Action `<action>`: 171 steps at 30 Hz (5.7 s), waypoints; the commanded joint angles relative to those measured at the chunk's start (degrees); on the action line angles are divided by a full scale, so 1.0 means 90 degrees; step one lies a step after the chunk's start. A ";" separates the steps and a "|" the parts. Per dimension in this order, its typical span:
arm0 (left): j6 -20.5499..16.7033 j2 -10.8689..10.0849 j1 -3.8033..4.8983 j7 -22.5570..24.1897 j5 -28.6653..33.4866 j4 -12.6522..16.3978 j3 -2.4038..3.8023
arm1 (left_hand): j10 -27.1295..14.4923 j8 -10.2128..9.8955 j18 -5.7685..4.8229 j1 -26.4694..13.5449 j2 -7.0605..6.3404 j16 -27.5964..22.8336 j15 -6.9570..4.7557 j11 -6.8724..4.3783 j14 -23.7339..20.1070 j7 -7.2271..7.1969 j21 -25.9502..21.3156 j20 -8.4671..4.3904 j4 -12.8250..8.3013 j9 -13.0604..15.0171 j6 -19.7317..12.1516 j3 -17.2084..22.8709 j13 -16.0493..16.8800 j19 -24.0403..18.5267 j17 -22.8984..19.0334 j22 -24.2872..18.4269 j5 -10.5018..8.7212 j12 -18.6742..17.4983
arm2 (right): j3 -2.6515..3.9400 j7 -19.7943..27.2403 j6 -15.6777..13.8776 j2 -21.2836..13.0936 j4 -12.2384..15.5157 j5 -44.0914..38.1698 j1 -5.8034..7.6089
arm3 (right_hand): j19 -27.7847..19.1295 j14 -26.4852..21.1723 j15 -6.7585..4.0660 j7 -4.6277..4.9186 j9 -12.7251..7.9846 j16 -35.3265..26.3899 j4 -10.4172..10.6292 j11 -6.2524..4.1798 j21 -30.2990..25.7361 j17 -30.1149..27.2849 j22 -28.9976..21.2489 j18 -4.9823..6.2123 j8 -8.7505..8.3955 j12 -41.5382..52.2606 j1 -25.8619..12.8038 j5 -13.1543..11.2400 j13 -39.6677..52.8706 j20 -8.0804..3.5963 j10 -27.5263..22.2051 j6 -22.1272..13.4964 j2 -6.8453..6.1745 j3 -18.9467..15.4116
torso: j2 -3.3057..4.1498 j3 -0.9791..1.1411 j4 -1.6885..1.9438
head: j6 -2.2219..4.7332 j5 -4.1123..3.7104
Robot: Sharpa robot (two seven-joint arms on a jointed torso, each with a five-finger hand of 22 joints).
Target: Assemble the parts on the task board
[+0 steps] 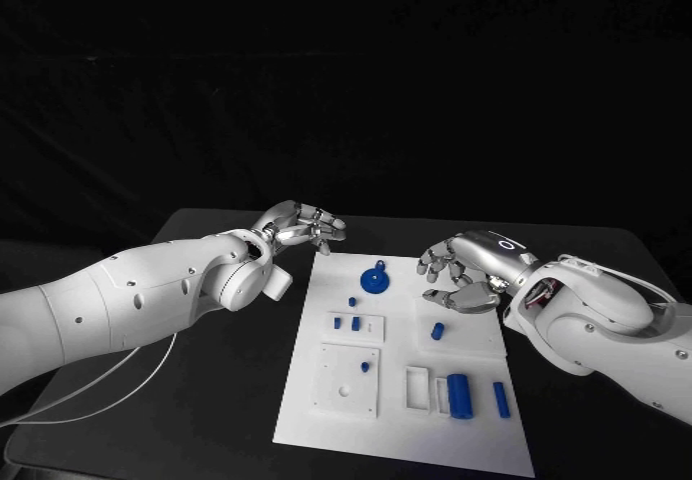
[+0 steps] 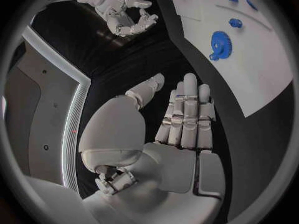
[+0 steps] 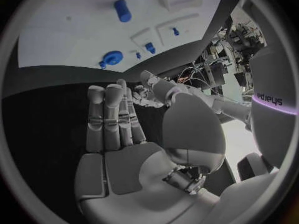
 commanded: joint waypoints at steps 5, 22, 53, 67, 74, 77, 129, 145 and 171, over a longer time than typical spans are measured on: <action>0.0098 0.0022 0.0001 0.0073 0.0083 -0.0006 0.0003 | -0.0035 0.0007 0.0070 -0.0027 0.0040 -0.0027 -0.0007 -0.0006 0.0051 0.0010 -0.0025 0.0003 0.0008 -0.0009 -0.0055 -0.0042 -0.0010 0.0037 0.0015 0.0010 0.0022 -0.0015 | -0.0007 0.0007 0.0398 -0.0195 -0.0298 0.0317 0.0048 | -0.0003 0.0004 -0.0050 -0.0004 -0.0016 0.0052 -0.0022 -0.0009 0.0062 -0.0018 0.0126 0.0302 0.0016 -0.0002 0.0138 -0.0024 0.0029 -0.0060 -0.0002 0.0014 0.0001 -0.0034 | 0.0008 0.0016 0.0003 | 0.0111 -0.0231; 0.0131 0.0006 -0.0027 0.0083 0.0095 -0.0024 0.0001 | -0.0035 0.0008 0.0070 -0.0028 0.0043 -0.0035 -0.0006 -0.0005 0.0051 0.0012 -0.0029 0.0004 0.0010 -0.0010 -0.0059 -0.0043 -0.0012 0.0039 0.0025 0.0012 0.0021 -0.0014 | -0.0397 -0.0036 0.1232 -0.0343 -0.0159 -0.0541 0.0005 | -0.0243 -0.0218 0.0204 -0.0093 -0.0113 0.0151 -0.0131 0.0257 0.0060 -0.0080 0.0109 0.0302 -0.0070 -0.0250 -0.0530 0.0319 -0.0344 -0.0003 -0.0783 -0.0236 -0.0003 -0.1176 | 0.0007 0.0011 0.0012 | 0.0100 -0.0331; 0.0150 -0.0021 -0.0035 0.0082 0.0096 -0.0017 0.0000 | -0.0039 0.0009 0.0071 -0.0029 0.0055 -0.0049 -0.0005 -0.0004 0.0053 0.0015 -0.0035 0.0005 0.0013 -0.0012 -0.0066 -0.0044 -0.0017 0.0043 0.0042 0.0017 0.0023 -0.0014 | -0.0577 -0.0097 0.1268 -0.0011 -0.0115 -0.0929 -0.0122 | -0.0116 -0.0150 0.0017 -0.0085 -0.0084 0.0304 0.0314 0.0057 0.0112 -0.0234 0.0112 0.0302 0.0210 0.0003 0.0568 -0.0083 -0.0402 -0.0028 -0.0065 0.0176 0.0322 0.0321 | 0.0011 0.0001 0.0012 | -0.0024 -0.0256; 0.0151 -0.0030 -0.0035 0.0074 0.0096 -0.0013 0.0000 | -0.0040 0.0010 0.0072 -0.0028 0.0060 -0.0054 -0.0005 -0.0004 0.0054 0.0016 -0.0038 0.0005 0.0014 -0.0013 -0.0070 -0.0044 -0.0018 0.0045 0.0051 0.0019 0.0024 -0.0013 | -0.0577 -0.0226 0.1166 0.0073 -0.0121 -0.1198 -0.0165 | -0.0059 -0.0104 -0.0123 -0.0235 0.0009 0.0380 0.0315 -0.0088 0.0213 -0.0248 0.0119 0.0302 0.0407 0.0168 0.0615 -0.0083 -0.0256 -0.0071 0.0282 0.0506 0.0402 0.0658 | 0.0013 0.0003 0.0013 | -0.0065 -0.0238; 0.0150 -0.0035 -0.0035 0.0076 0.0096 -0.0013 0.0000 | -0.0041 0.0010 0.0072 -0.0025 0.0062 -0.0058 -0.0005 -0.0004 0.0055 0.0016 -0.0040 0.0005 0.0012 -0.0014 -0.0072 -0.0043 -0.0020 0.0046 0.0056 0.0020 0.0026 -0.0013 | -0.0577 -0.0304 0.0999 0.0059 -0.0118 -0.1314 -0.0175 | -0.0032 -0.0087 -0.0147 -0.0260 0.0043 0.0410 0.0289 -0.0112 0.0248 -0.0243 0.0119 0.0302 0.0446 0.0192 0.0639 -0.0083 -0.0214 -0.0084 0.0337 0.0565 0.0424 0.0792 | 0.0010 0.0000 0.0010 | -0.0065 -0.0235; 0.0147 -0.0036 -0.0035 0.0076 0.0096 -0.0014 0.0000 | -0.0041 0.0010 0.0073 -0.0024 0.0063 -0.0059 -0.0005 -0.0004 0.0056 0.0016 -0.0040 0.0005 0.0012 -0.0014 -0.0074 -0.0043 -0.0020 0.0047 0.0057 0.0021 0.0027 -0.0013 | -0.0576 -0.0306 0.0985 0.0050 -0.0106 -0.1320 -0.0175 | -0.0020 -0.0081 -0.0153 -0.0267 0.0054 0.0420 0.0282 -0.0119 0.0261 -0.0241 0.0119 0.0302 0.0456 0.0198 0.0640 -0.0083 -0.0201 -0.0089 0.0352 0.0579 0.0424 0.0824 | 0.0012 -0.0001 0.0012 | -0.0065 -0.0222; 0.0137 0.0067 -0.0035 0.0090 0.0113 -0.0117 0.0001 | -0.0044 0.0014 0.0075 -0.0017 0.0066 -0.0086 -0.0004 -0.0003 0.0063 0.0020 -0.0054 0.0006 0.0004 -0.0019 -0.0087 -0.0046 -0.0029 0.0056 0.0098 0.0032 0.0034 -0.0010 | -0.0639 0.0146 0.0532 0.1349 0.0459 -0.1270 -0.0389 | 0.0050 -0.0028 -0.0184 -0.0294 0.0124 0.0474 0.0263 -0.0149 0.0338 -0.0234 0.0114 0.0302 0.0498 0.0215 0.0610 -0.0084 -0.0125 -0.0134 0.0410 0.0626 0.0423 0.0942 | 0.0009 -0.0007 0.0019 | -0.0240 0.0346; 0.0151 0.0091 -0.0035 0.0086 0.0114 -0.0116 0.0001 | -0.0045 0.0017 0.0075 -0.0017 0.0067 -0.0095 -0.0004 -0.0002 0.0063 0.0020 -0.0059 0.0007 0.0003 -0.0019 -0.0088 -0.0048 -0.0031 0.0057 0.0109 0.0035 0.0032 -0.0009 | -0.0938 0.0132 0.0756 0.1521 0.0257 -0.1491 -0.0436 | 0.0045 -0.0030 -0.0183 -0.0293 0.0133 0.0477 0.0235 -0.0148 0.0345 -0.0234 0.0116 0.0302 0.0498 0.0210 0.0599 -0.0084 -0.0115 -0.0138 0.0406 0.0621 0.0438 0.0934 | 0.0011 -0.0003 0.0011 | -0.0359 0.0483; 0.0166 0.0095 -0.0035 0.0083 0.0114 -0.0125 0.0001 | -0.0047 0.0021 0.0075 -0.0020 0.0071 -0.0109 -0.0002 -0.0001 0.0064 0.0021 -0.0068 0.0009 0.0005 -0.0021 -0.0092 -0.0051 -0.0035 0.0059 0.0127 0.0040 0.0030 -0.0009 | -0.0974 0.0139 0.0858 0.1615 0.0134 -0.1551 -0.0519 | 0.0037 -0.0033 -0.0183 -0.0292 0.0151 0.0485 0.0189 -0.0148 0.0359 -0.0233 0.0117 0.0302 0.0499 0.0205 0.0571 -0.0084 -0.0096 -0.0141 0.0407 0.0614 0.0473 0.0916 | 0.0010 -0.0007 0.0015 | -0.0443 0.0526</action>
